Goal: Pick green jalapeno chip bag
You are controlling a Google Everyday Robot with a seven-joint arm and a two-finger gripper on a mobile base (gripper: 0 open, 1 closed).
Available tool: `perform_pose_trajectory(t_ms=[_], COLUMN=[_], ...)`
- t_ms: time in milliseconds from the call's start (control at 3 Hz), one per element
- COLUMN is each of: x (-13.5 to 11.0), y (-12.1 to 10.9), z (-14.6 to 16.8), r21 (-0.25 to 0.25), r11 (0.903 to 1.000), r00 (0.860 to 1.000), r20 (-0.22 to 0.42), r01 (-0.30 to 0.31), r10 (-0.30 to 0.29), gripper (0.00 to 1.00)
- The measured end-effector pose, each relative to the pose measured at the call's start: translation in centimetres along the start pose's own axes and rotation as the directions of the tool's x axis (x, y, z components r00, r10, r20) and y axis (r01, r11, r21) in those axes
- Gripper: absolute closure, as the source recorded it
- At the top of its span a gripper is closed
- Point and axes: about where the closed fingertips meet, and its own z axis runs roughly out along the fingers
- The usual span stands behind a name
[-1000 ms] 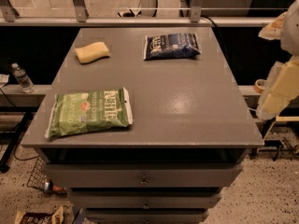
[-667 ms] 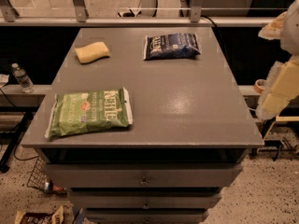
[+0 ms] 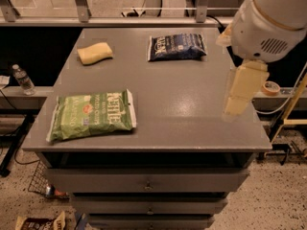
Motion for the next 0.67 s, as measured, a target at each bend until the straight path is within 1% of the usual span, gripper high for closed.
perform_pose_trajectory(t_ms=[333,667], x=[-3.0,-4.5], y=[-0.6,-0.2], z=[4.6,9.0], r21=[-0.067,-0.108], r11=[0.9956,0.9928], r00=[0.998,0.999], r20=[-0.011,0.009], r01=[0.065,0.052], r10=[-0.066,-0.051], gripper=[0.0,0.0])
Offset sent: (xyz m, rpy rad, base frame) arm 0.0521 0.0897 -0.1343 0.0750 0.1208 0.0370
